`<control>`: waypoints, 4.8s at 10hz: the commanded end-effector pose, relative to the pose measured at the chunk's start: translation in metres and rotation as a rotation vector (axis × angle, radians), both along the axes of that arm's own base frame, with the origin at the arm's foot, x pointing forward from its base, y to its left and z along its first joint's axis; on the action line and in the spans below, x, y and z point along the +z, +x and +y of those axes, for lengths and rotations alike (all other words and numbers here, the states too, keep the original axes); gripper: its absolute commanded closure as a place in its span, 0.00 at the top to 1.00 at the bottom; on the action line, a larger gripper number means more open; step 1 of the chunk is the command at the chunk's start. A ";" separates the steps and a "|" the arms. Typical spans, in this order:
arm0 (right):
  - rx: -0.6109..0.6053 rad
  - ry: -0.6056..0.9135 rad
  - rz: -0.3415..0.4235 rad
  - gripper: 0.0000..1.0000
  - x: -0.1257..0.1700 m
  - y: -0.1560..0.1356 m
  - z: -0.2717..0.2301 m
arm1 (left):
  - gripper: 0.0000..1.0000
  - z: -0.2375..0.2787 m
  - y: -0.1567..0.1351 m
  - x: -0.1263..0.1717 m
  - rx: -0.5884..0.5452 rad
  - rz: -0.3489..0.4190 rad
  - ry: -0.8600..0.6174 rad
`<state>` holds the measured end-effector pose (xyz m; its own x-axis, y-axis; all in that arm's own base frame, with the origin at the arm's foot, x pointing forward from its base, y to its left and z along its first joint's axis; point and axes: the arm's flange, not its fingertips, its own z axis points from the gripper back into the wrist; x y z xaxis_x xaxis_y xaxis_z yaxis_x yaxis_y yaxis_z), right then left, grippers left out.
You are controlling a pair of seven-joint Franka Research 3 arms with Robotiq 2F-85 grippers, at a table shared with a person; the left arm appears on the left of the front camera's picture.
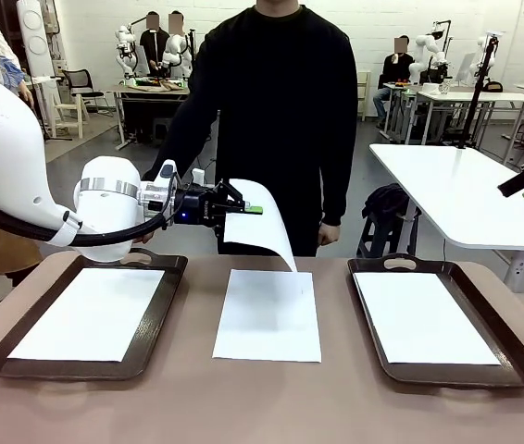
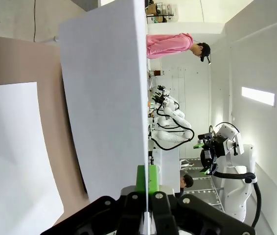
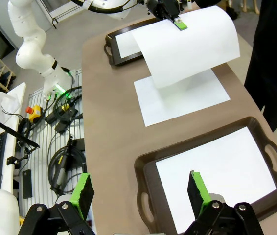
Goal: Sort the A4 documents.
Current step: Receive the A4 Paper, then place the A4 Paper in the designated Handle tray.
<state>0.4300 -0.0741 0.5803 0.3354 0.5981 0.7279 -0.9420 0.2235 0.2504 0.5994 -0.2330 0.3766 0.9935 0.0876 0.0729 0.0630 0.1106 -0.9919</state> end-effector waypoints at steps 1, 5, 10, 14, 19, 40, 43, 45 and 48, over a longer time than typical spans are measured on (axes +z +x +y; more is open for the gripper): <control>0.001 0.002 -0.001 1.00 0.000 0.000 0.000 | 0.00 0.000 0.000 0.001 0.002 0.002 -0.008; 0.001 0.002 -0.001 1.00 0.000 0.000 0.000 | 0.00 0.000 0.000 0.001 0.002 0.002 -0.008; 0.001 0.002 -0.001 1.00 0.000 0.000 0.000 | 0.01 0.007 -0.012 0.024 -0.074 -0.075 0.078; 0.001 0.002 -0.001 1.00 0.000 0.000 0.000 | 0.01 0.084 -0.055 0.064 -0.095 -0.053 0.151; 0.001 0.002 -0.001 1.00 0.000 0.000 0.000 | 0.01 0.142 -0.087 0.055 -0.252 0.051 0.270; 0.001 0.002 -0.001 1.00 0.000 0.000 0.000 | 0.01 0.260 -0.087 -0.027 0.027 0.220 0.734; 0.001 0.002 -0.001 1.00 0.000 0.000 0.000 | 0.01 0.266 -0.083 -0.029 0.033 0.235 0.811; 0.001 0.002 -0.001 1.00 0.000 0.000 0.000 | 0.01 0.263 -0.068 -0.034 0.017 0.230 0.885; 0.001 0.002 -0.001 1.00 0.000 0.000 0.000 | 0.01 0.265 -0.062 -0.034 0.075 0.187 0.925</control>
